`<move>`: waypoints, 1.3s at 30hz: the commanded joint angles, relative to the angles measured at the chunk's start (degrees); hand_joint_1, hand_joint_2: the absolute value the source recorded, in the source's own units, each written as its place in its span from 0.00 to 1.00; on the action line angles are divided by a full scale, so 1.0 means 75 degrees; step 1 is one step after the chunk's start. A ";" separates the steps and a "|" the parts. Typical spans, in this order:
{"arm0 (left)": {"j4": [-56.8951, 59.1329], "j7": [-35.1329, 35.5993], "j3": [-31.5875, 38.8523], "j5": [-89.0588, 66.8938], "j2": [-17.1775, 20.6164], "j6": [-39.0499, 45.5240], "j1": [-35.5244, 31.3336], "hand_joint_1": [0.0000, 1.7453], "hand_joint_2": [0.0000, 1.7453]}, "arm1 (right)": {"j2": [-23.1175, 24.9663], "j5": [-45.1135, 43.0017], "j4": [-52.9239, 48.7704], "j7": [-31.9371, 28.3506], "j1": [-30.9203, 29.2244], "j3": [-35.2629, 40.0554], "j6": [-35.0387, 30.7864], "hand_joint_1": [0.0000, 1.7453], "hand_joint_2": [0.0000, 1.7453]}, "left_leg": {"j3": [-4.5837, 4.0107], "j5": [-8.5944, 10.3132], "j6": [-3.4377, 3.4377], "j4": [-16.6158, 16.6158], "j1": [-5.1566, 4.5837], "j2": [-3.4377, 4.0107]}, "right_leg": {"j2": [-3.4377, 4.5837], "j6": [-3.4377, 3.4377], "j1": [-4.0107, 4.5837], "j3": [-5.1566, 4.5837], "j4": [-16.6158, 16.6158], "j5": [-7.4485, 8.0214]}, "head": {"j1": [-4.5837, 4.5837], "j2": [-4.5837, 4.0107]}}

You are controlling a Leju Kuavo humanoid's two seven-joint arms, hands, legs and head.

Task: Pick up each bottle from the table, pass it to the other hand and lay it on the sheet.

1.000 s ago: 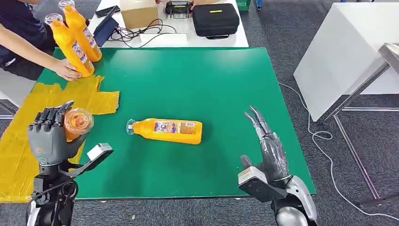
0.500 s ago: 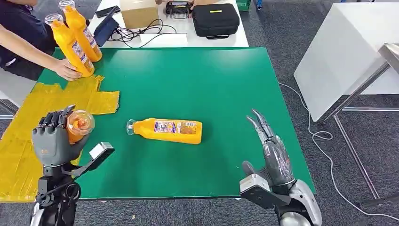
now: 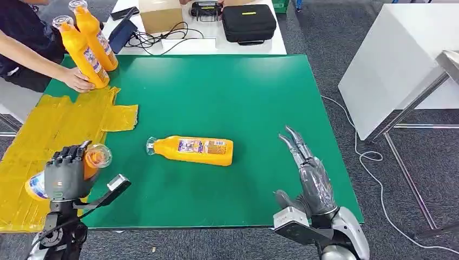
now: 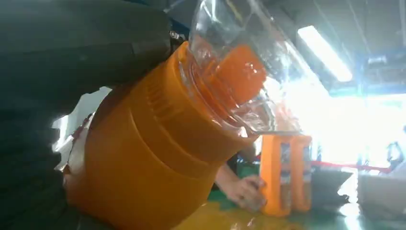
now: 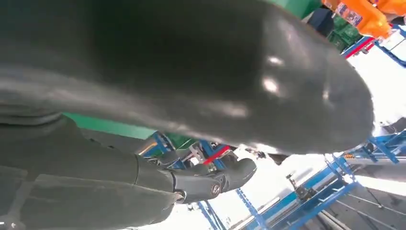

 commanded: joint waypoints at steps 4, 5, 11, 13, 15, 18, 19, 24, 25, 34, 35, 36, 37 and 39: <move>0.3019 0.1929 -0.2629 -0.0435 0.1140 0.0099 -0.0935 1.00 1.00 | -0.0356 -0.0039 0.0206 -0.0110 -0.0033 0.0314 -0.0101 0.00 0.00 | 0.0041 -0.0005 -0.0003 -0.0016 -0.0007 -0.0008 | -0.0017 0.0006 -0.0004 0.0039 -0.0006 -0.0003 | -0.0003 0.0000; 0.3229 0.1857 -0.2658 -0.0435 0.1118 0.0099 -0.0998 0.42 1.00 | -0.0348 -0.0045 0.0246 -0.0110 -0.0062 0.0326 -0.0082 0.00 0.00 | 0.0084 -0.0019 -0.0006 -0.0020 -0.0008 -0.0009 | -0.0023 0.0000 -0.0003 0.0079 -0.0005 -0.0019 | -0.0003 0.0000; 0.3460 0.1849 -0.2809 -0.0435 0.1174 -0.0055 -0.1016 0.00 0.00 | -0.0266 -0.0055 0.0337 -0.0109 -0.0178 0.0371 0.0019 0.00 0.00 | 0.0077 -0.0025 -0.0006 -0.0009 -0.0004 0.0010 | -0.0004 0.0003 0.0006 0.0067 -0.0003 -0.0015 | 0.0000 0.0000; 0.3460 0.1849 -0.2809 -0.0435 0.1174 -0.0055 -0.1016 0.00 0.00 | -0.0266 -0.0055 0.0337 -0.0109 -0.0178 0.0371 0.0019 0.00 0.00 | 0.0040 -0.0011 -0.0005 -0.0009 -0.0001 0.0010 | -0.0001 0.0006 0.0006 0.0032 -0.0006 -0.0001 | 0.0000 0.0000; 0.3460 0.1849 -0.2809 -0.0435 0.1174 -0.0055 -0.1016 0.00 0.00 | -0.0266 -0.0055 0.0337 -0.0109 -0.0178 0.0371 0.0019 0.00 0.00 | 0.0059 -0.0019 -0.0005 -0.0007 -0.0002 0.0010 | -0.0004 0.0004 0.0006 0.0051 -0.0003 -0.0009 | -0.0003 0.0000; 0.3019 0.1786 -0.2703 -0.0435 0.1031 -0.0217 -0.0783 0.00 0.00 | -0.0158 0.0041 0.0309 -0.0042 -0.0160 0.0376 0.0058 0.00 0.00 | 0.0070 -0.0023 -0.0005 -0.0006 0.0000 0.0009 | -0.0002 0.0004 0.0006 0.0066 -0.0003 -0.0014 | 0.0000 0.0000; 0.2414 0.1708 -0.2539 -0.0422 0.0941 -0.0466 -0.0489 0.00 0.00 | -0.0088 0.0126 0.0293 0.0004 -0.0150 0.0355 0.0098 0.00 0.00 | 0.0027 -0.0008 -0.0004 -0.0007 -0.0002 0.0009 | 0.0004 0.0008 0.0002 0.0024 -0.0005 0.0003 | -0.0003 0.0000; 0.0936 0.1765 -0.2493 -0.0346 0.0939 -0.1040 0.0067 0.00 0.00 | 0.0024 0.0258 0.0101 0.0154 -0.0118 0.0231 0.0154 0.00 0.00 | 0.0049 -0.0026 -0.0004 0.0002 0.0000 0.0023 | 0.0013 0.0006 0.0004 0.0046 0.0003 -0.0011 | -0.0003 0.0000; 0.0798 0.1580 -0.2288 -0.0273 0.0832 -0.1054 0.0066 0.00 0.00 | 0.0025 0.0319 0.0042 0.0199 -0.0077 0.0198 0.0180 0.00 0.00 | 0.0035 -0.0020 -0.0004 0.0000 0.0000 0.0017 | 0.0008 0.0007 0.0002 0.0033 0.0001 -0.0006 | -0.0003 0.0000; 0.0333 0.0897 -0.1726 0.1005 0.0688 -0.0586 -0.0063 0.00 0.00 | -0.0097 0.0220 0.0180 0.0240 -0.0010 0.0178 0.0215 0.00 0.00 | 0.0035 -0.0016 -0.0004 -0.0002 0.0001 0.0009 | 0.0001 0.0007 0.0005 0.0035 -0.0002 -0.0003 | -0.0003 0.0000; -0.0003 0.0292 -0.1560 0.2339 0.0629 -0.0475 0.0006 0.00 0.00 | -0.0119 0.0183 0.0257 0.0181 0.0017 0.0188 0.0177 0.00 0.00 | 0.0030 -0.0013 -0.0004 -0.0003 0.0002 0.0007 | -0.0001 0.0008 0.0006 0.0031 -0.0004 -0.0001 | 0.0000 0.0000; -0.0173 0.0049 -0.1394 0.2977 0.0578 -0.0383 0.0037 0.00 0.00 | -0.0120 0.0165 0.0296 0.0152 0.0023 0.0201 0.0171 0.00 0.00 | 0.0050 -0.0023 -0.0004 0.0001 0.0003 0.0009 | -0.0003 0.0006 0.0009 0.0050 0.0000 -0.0011 | -0.0003 0.0000; -0.0586 -0.0215 -0.1070 0.3856 0.0457 -0.0464 0.0136 0.00 0.00 | -0.0093 0.0124 0.0394 0.0100 -0.0028 0.0245 0.0192 0.00 0.00 | 0.0074 -0.0035 -0.0004 0.0004 0.0005 0.0009 | -0.0007 0.0004 0.0013 0.0074 0.0001 -0.0022 | 0.0000 0.0000; -0.1196 -0.1053 -0.0560 0.5739 0.0312 -0.0689 0.0280 0.00 0.00 | -0.0098 0.0118 0.0565 0.0074 -0.0132 0.0328 0.0203 0.00 0.00 | 0.0050 -0.0026 -0.0004 0.0004 0.0006 0.0016 | 0.0003 0.0006 0.0013 0.0049 -0.0001 -0.0011 | -0.0003 0.0000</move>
